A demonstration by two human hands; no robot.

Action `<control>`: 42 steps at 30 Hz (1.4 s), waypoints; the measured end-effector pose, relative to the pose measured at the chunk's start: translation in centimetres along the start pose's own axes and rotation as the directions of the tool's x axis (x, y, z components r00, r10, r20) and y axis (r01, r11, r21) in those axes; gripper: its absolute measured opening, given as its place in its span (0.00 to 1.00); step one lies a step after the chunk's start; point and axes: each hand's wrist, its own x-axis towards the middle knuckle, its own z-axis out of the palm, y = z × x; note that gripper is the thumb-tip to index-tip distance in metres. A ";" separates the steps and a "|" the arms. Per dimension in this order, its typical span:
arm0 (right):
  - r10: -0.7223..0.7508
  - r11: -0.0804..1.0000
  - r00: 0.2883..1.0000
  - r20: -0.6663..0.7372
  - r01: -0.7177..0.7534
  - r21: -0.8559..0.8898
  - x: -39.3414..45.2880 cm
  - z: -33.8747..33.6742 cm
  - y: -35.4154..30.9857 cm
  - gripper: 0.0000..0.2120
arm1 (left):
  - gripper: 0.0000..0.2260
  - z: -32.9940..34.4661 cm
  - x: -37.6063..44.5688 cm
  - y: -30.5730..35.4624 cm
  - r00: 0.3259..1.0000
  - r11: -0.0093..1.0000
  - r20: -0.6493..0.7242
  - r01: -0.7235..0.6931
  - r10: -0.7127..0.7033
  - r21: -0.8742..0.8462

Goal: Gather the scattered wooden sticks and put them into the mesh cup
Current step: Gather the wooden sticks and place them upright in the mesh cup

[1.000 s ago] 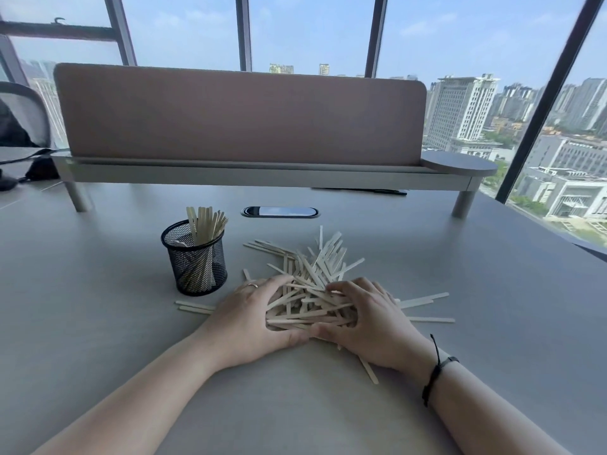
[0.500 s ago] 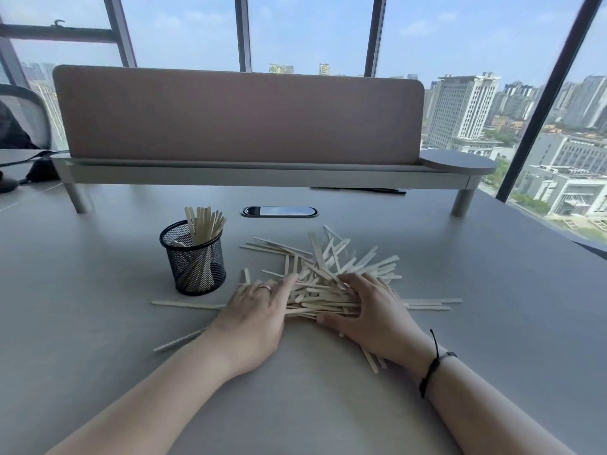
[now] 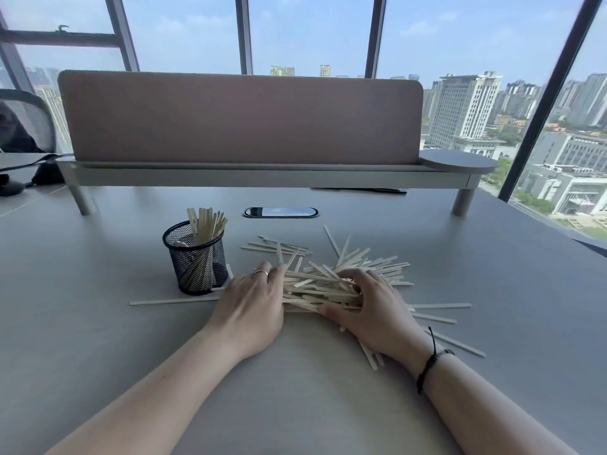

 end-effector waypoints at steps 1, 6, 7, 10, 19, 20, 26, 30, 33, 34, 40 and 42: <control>0.003 1.000 1.000 -0.002 -0.003 0.008 0.0 0.0 0.0 0.32 | 0.21 0.0 0.1 -0.1 1.000 1.000 -0.023 0.002 -0.001 0.011; 0.004 1.000 1.000 -0.009 -0.004 0.007 0.0 0.0 0.1 0.34 | 0.17 -0.5 0.2 0.1 0.991 0.999 -0.127 0.036 -0.033 0.023; 0.005 1.000 1.000 -0.008 -0.005 0.001 0.1 0.0 0.1 0.34 | 0.17 -0.6 0.1 0.2 0.989 0.999 -0.148 0.035 -0.030 0.029; 0.018 1.000 1.000 -0.008 -0.018 -0.002 0.1 0.0 0.2 0.32 | 0.19 -1.0 0.1 0.5 0.982 1.000 -0.190 0.018 -0.015 0.016; 0.027 0.999 1.000 -0.005 -0.027 0.026 0.1 -0.2 0.4 0.34 | 0.35 -1.3 -0.1 0.0 0.971 0.992 -0.210 -0.100 0.114 0.075; 0.025 0.999 1.000 0.001 -0.025 0.026 0.1 -0.2 0.3 0.34 | 0.37 -1.4 -0.1 -0.2 0.970 0.991 -0.211 -0.107 0.122 0.080; 0.028 0.999 1.000 0.005 -0.028 0.044 0.1 -0.6 0.3 0.40 | 0.33 -1.8 -0.1 -1.1 0.967 0.993 -0.229 -0.100 0.111 0.059; 0.014 0.998 1.000 0.026 -0.016 0.056 0.1 -0.8 0.6 0.43 | 0.24 -1.3 -0.1 -1.5 0.959 0.998 -0.278 -0.066 0.060 -0.013; 0.002 1.000 0.998 0.059 -0.003 0.023 0.0 -0.7 0.5 0.43 | 0.19 -1.0 -0.2 -1.8 0.945 0.985 -0.324 -0.015 -0.042 -0.170; -0.002 1.000 0.998 0.064 0.001 0.008 0.0 -0.7 0.4 0.43 | 0.16 -0.9 -0.2 -1.8 0.942 0.977 -0.327 0.003 -0.075 -0.214; -0.018 0.998 0.999 0.051 0.021 -0.064 0.2 -0.4 0.5 0.33 | 0.18 -2.2 -0.1 -2.0 0.926 0.886 -0.321 0.032 -0.200 -0.462; -0.018 0.997 0.998 0.054 0.022 -0.071 0.2 -0.3 0.6 0.32 | 0.22 -2.7 -0.1 -1.7 0.908 0.826 -0.344 0.002 -0.238 -0.564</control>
